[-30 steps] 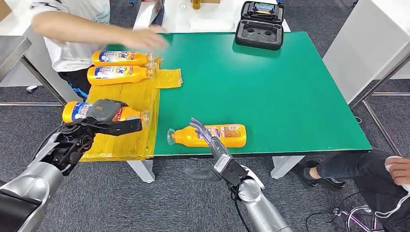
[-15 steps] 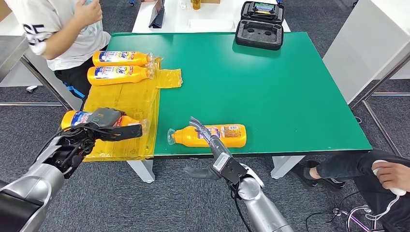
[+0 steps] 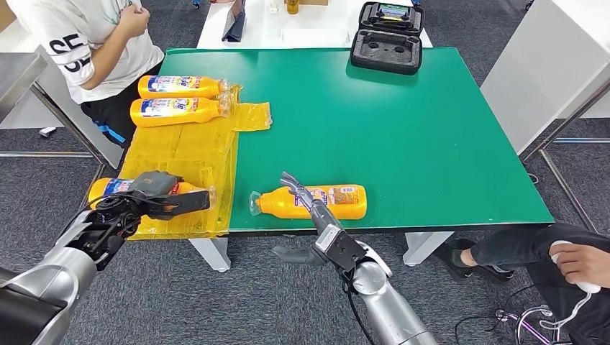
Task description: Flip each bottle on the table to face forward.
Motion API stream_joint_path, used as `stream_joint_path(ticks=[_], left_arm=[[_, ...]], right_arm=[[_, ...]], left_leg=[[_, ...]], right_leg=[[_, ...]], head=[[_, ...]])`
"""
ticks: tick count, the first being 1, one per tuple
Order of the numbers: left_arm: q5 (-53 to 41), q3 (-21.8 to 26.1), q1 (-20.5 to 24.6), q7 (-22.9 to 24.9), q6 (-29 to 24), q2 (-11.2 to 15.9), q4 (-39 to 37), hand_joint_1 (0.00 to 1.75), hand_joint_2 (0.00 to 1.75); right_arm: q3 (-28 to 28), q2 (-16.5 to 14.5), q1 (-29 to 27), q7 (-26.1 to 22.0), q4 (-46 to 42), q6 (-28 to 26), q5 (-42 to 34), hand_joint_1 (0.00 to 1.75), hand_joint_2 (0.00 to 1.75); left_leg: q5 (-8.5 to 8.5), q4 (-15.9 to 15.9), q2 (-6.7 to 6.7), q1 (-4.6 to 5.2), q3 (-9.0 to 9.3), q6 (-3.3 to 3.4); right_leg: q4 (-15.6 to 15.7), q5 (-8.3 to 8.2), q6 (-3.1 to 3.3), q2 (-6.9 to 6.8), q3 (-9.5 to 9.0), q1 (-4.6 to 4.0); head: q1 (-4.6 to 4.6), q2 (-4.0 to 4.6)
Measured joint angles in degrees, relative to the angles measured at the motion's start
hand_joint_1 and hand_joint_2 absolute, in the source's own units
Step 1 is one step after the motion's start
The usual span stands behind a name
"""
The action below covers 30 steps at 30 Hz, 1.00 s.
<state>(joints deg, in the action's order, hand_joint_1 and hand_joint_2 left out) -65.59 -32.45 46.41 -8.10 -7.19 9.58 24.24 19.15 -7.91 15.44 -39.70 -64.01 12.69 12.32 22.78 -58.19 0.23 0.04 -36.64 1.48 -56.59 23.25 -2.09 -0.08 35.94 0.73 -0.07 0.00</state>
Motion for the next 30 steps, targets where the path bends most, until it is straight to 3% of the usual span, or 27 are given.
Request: stream_joint_path(ticks=[8,11,12,13,15,16,17,30], left_arm=[[-1.54,0.99,-0.22,1.41,-0.44,-0.38,-0.64,1.75,1.75],[-1.71,1.35,-0.22,1.64,-0.14,-0.38,-0.79,1.64,1.75],[-1.71,1.57,-0.22,1.74,-0.08,-0.38,-0.85,1.5,1.75],[-1.71,1.79,-0.23,1.87,-0.04,-0.38,-0.91,1.23,1.75],[-1.73,2.19,-0.24,2.13,-0.03,-0.38,-1.04,0.48,1.75],[-1.78,2.32,-0.25,2.24,-0.03,-0.38,-1.1,0.21,1.75],[-1.89,2.41,-0.26,2.35,-0.04,-0.38,-1.16,0.06,1.75],[-3.23,3.54,-0.55,2.98,-0.31,-0.18,-1.57,0.0,1.75]], right_arm=[[0.0,-0.37,0.72,0.03,1.39,-0.03,-0.14,0.0,1.75],[0.0,-0.44,1.0,0.03,2.0,-0.03,-0.15,0.0,1.75],[0.0,-0.48,1.11,0.03,2.2,-0.03,-0.16,0.0,1.75],[0.0,-0.51,1.22,0.03,2.4,-0.03,-0.16,0.0,1.75],[0.0,-0.54,1.44,0.03,2.83,-0.03,-0.16,0.0,1.75],[0.0,-0.55,1.53,0.03,3.03,-0.02,-0.16,0.0,1.75],[0.0,-0.55,1.61,0.02,3.24,-0.01,-0.16,0.0,1.75],[0.0,-0.55,2.53,-0.07,5.85,-0.08,-0.14,0.0,1.75]], left_leg=[[0.0,0.0,0.0,0.0,0.0,0.0],[0.0,0.0,0.0,0.0,0.01,0.0],[0.0,0.0,0.0,0.0,0.01,0.0],[0.0,0.0,0.0,0.0,0.01,0.0],[0.0,0.0,0.0,0.0,0.01,0.0],[0.0,0.0,0.0,0.0,0.01,0.0],[0.0,0.0,0.01,0.0,0.01,0.0],[0.0,0.01,0.01,-0.01,0.07,-0.01]], right_leg=[[0.0,0.0,0.0,0.0,-0.01,0.0],[0.0,0.0,0.0,0.0,-0.01,-0.01],[0.0,0.0,0.0,0.0,-0.02,-0.01],[0.0,0.0,0.0,0.0,-0.02,-0.01],[0.0,0.0,0.0,0.0,-0.02,0.0],[0.0,0.0,0.0,0.0,-0.03,0.0],[0.0,0.0,0.0,0.0,-0.04,0.0],[-0.01,-0.01,0.01,0.0,-0.08,-0.01]], head=[[0.0,0.0],[0.0,0.0],[0.0,0.0],[0.0,0.0],[0.01,0.0],[0.01,0.0],[0.01,0.0],[0.0,0.0]])
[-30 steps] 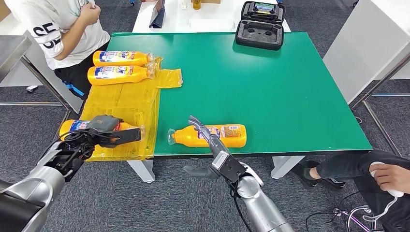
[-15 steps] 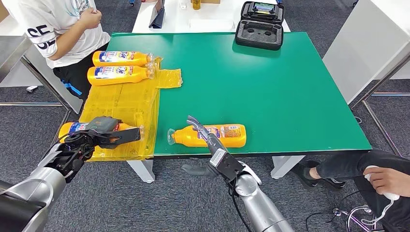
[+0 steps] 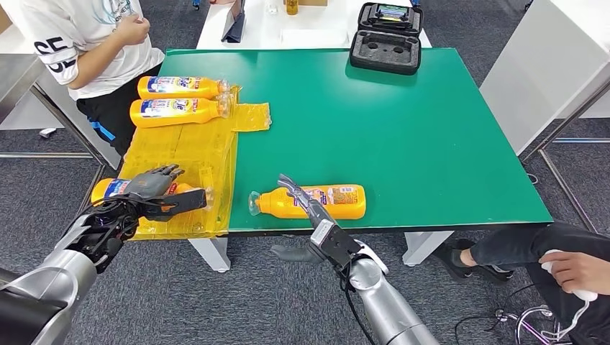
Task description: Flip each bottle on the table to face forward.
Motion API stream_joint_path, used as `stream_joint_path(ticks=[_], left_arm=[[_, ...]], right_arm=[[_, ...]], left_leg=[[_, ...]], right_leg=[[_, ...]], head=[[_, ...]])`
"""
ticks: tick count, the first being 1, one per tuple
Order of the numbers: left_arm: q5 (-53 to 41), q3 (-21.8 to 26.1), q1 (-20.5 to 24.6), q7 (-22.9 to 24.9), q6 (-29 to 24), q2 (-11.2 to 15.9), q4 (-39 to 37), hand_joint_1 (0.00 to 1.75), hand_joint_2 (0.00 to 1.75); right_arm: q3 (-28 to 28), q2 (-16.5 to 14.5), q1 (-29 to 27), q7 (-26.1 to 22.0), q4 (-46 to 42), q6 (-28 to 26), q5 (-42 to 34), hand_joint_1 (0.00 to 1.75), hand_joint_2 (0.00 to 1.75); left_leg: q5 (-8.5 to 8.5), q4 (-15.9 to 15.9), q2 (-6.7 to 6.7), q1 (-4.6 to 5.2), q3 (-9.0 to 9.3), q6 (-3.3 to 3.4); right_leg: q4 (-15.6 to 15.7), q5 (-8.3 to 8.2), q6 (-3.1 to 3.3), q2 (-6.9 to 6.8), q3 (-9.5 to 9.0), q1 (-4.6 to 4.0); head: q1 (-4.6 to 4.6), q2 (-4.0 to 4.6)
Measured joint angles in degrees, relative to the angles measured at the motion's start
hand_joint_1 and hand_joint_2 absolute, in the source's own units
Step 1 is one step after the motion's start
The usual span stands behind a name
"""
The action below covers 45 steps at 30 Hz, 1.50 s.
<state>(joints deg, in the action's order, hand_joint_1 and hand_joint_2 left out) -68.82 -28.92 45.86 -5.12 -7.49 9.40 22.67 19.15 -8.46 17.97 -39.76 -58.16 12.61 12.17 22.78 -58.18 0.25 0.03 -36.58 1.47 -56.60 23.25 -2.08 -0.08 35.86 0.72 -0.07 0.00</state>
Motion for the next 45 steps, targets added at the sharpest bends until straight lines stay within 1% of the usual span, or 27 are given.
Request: stream_joint_path(ticks=[8,16,22,24,26,31,35,38,40,45], left_arm=[[-0.32,0.3,0.61,-0.85,3.66,0.75,-0.09,0.0,1.75],[-0.16,0.63,2.21,-4.58,10.14,2.89,-0.44,0.0,1.75],[-0.18,0.6,3.11,-7.26,13.56,3.6,-0.46,0.0,1.75],[-0.09,0.59,3.26,-7.75,13.69,3.64,-0.46,0.0,1.75],[0.4,0.59,3.33,-8.38,12.67,3.63,-0.45,0.0,1.75],[2.64,1.19,3.39,-10.53,6.14,3.06,0.08,0.0,1.75],[3.38,1.6,3.4,-11.63,4.87,2.21,0.31,0.0,1.75],[4.0,1.69,3.32,-12.65,4.73,1.91,0.44,0.0,1.75],[4.26,1.72,3.29,-13.47,5.64,1.87,0.49,0.0,1.75],[4.46,1.64,3.27,-15.52,11.1,2.74,0.51,0.0,1.75]], right_arm=[[0.0,0.04,-0.04,-0.02,0.91,-0.4,0.01,0.0,1.75],[-0.07,0.21,-0.2,0.0,1.04,-1.14,0.09,0.0,1.75],[-0.35,0.34,-0.26,0.13,1.04,-1.64,0.09,0.0,1.75],[-0.55,0.35,-0.34,0.32,1.04,-1.8,0.09,0.0,1.75],[-0.7,0.35,-0.61,0.69,0.97,-1.88,0.09,0.0,1.75],[-1.03,0.35,-1.96,1.53,0.23,-1.97,0.32,0.0,1.75],[-1.18,0.35,-2.56,1.99,-0.03,-1.98,0.67,0.0,1.75],[-1.36,0.35,-2.7,2.19,0.02,-1.91,0.78,0.0,1.75],[-1.46,0.35,-2.7,2.22,0.14,-1.77,0.89,0.0,1.75],[-1.64,0.37,-2.68,2.07,0.67,-0.84,0.66,0.0,1.75]], left_leg=[[0.0,0.0,-0.02,0.0,0.03,0.0],[0.0,0.0,-0.03,-0.03,0.03,-0.01],[0.0,0.0,-0.02,-0.02,0.03,0.0],[0.0,0.0,-0.02,-0.02,0.03,0.0],[-0.01,-0.01,-0.02,-0.02,0.03,0.0],[0.0,-0.01,-0.02,-0.02,0.01,0.0],[0.0,-0.01,-0.03,-0.01,0.01,0.0],[0.0,-0.01,-0.02,-0.01,0.0,0.0],[0.0,-0.01,-0.02,-0.02,0.0,0.0],[0.0,-0.01,-0.03,-0.03,0.0,0.0]], right_leg=[[0.0,0.0,0.0,0.02,0.01,0.0],[0.0,0.0,0.0,0.01,0.01,-0.02],[0.0,0.0,0.0,0.01,0.01,-0.02],[0.0,0.0,0.0,0.01,0.02,-0.02],[0.0,0.0,0.0,0.01,0.02,-0.02],[0.01,0.0,0.0,0.0,0.04,-0.01],[0.01,0.0,0.0,0.01,0.04,-0.01],[0.01,0.0,0.0,0.01,0.03,-0.01],[0.01,0.0,0.0,0.01,0.03,-0.02],[0.0,0.0,0.0,0.01,0.03,-0.03]], head=[[0.0,0.0],[0.01,0.0],[0.0,0.0],[0.01,0.0],[0.01,0.0],[0.01,0.0],[-0.01,0.0],[0.0,0.0],[0.0,0.0],[0.01,0.0]])
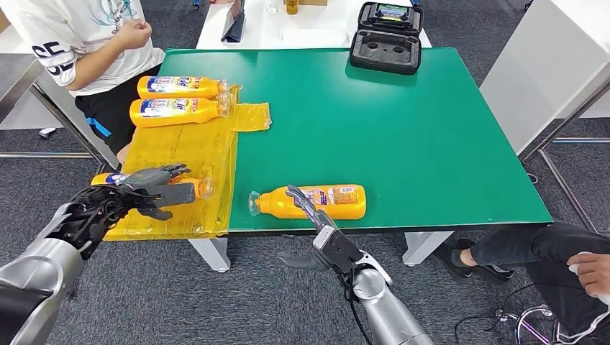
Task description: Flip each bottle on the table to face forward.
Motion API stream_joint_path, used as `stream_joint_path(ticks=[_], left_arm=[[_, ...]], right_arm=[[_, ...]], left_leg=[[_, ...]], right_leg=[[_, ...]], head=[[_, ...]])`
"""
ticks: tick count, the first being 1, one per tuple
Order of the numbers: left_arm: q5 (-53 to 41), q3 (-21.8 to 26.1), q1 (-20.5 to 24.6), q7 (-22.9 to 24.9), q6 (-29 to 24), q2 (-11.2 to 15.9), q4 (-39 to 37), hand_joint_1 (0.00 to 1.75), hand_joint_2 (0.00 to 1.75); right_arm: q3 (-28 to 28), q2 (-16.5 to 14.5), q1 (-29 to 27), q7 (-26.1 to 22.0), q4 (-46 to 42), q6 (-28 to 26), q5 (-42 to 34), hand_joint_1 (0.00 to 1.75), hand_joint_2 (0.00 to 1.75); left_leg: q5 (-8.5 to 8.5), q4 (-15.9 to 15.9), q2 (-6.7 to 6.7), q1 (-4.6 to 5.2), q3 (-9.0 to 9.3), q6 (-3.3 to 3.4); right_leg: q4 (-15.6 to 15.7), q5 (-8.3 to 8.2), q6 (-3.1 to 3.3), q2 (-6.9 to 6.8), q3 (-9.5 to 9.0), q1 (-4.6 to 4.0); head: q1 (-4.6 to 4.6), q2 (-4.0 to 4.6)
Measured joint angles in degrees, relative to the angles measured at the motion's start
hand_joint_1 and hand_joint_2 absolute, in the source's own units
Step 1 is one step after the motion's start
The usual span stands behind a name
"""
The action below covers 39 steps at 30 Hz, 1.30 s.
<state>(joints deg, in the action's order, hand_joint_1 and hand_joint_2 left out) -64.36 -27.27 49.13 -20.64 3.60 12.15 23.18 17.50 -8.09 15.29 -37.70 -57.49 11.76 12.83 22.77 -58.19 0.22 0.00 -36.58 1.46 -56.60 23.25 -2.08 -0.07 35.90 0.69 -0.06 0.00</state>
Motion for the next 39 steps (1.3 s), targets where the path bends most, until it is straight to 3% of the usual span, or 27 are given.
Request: stream_joint_path(ticks=[39], left_arm=[[4.04,-0.21,-5.37,-2.04,2.44,4.81,6.75,0.0,1.75]], right_arm=[[-1.89,-0.19,-1.22,3.16,1.43,-0.38,1.07,0.0,1.75]], left_leg=[[0.0,0.01,0.03,0.0,-0.01,0.0]], right_leg=[[0.0,0.01,0.01,-0.02,0.0,0.01]], head=[[-0.01,0.0]])
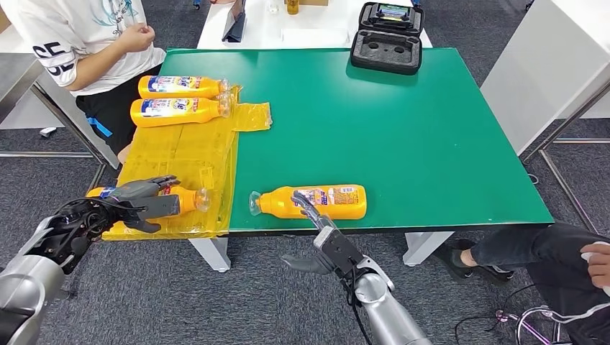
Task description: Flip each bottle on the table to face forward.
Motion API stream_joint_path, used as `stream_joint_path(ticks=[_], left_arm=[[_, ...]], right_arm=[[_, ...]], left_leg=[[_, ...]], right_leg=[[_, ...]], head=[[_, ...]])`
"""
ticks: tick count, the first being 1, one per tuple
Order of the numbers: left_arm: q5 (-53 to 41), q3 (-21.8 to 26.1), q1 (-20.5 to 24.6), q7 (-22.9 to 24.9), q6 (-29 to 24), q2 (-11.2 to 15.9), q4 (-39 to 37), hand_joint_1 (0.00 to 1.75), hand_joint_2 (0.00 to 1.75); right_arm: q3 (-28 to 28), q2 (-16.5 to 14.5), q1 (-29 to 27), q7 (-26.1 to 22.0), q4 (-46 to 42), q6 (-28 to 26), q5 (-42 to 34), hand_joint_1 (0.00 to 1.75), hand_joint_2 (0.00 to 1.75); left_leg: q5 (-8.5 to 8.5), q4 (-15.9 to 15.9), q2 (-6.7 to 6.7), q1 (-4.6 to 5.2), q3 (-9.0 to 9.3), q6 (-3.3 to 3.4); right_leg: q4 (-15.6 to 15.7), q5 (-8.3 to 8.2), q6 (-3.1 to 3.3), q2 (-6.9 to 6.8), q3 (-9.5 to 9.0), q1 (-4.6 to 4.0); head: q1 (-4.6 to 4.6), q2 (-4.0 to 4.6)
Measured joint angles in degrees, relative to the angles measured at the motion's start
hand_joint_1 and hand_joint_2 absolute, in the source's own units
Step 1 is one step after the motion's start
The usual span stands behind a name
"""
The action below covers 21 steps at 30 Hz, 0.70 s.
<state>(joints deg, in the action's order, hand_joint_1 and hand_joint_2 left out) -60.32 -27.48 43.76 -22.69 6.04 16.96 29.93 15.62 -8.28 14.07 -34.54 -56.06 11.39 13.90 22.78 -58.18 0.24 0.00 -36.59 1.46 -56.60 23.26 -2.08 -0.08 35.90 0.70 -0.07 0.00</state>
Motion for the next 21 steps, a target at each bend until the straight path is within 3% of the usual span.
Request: stream_joint_path(ticks=[14,21], left_arm=[[3.72,0.22,-0.14,-4.44,-2.92,-0.9,3.92,0.0,1.75],[6.61,0.18,0.29,-7.74,2.73,-0.55,4.16,0.0,1.75]], right_arm=[[-0.51,-0.02,-0.77,1.03,0.16,-0.28,-0.14,0.0,1.75],[-0.76,0.0,-0.82,1.05,0.37,-0.02,-0.74,0.0,1.75]], left_leg=[[0.0,0.0,-0.01,0.0,0.01,0.0],[0.0,0.0,-0.03,0.0,0.0,0.0]], right_leg=[[0.01,0.0,0.0,0.01,0.02,0.0],[0.0,0.0,0.0,0.01,0.02,0.0]], head=[[0.0,0.0],[0.0,0.0]])
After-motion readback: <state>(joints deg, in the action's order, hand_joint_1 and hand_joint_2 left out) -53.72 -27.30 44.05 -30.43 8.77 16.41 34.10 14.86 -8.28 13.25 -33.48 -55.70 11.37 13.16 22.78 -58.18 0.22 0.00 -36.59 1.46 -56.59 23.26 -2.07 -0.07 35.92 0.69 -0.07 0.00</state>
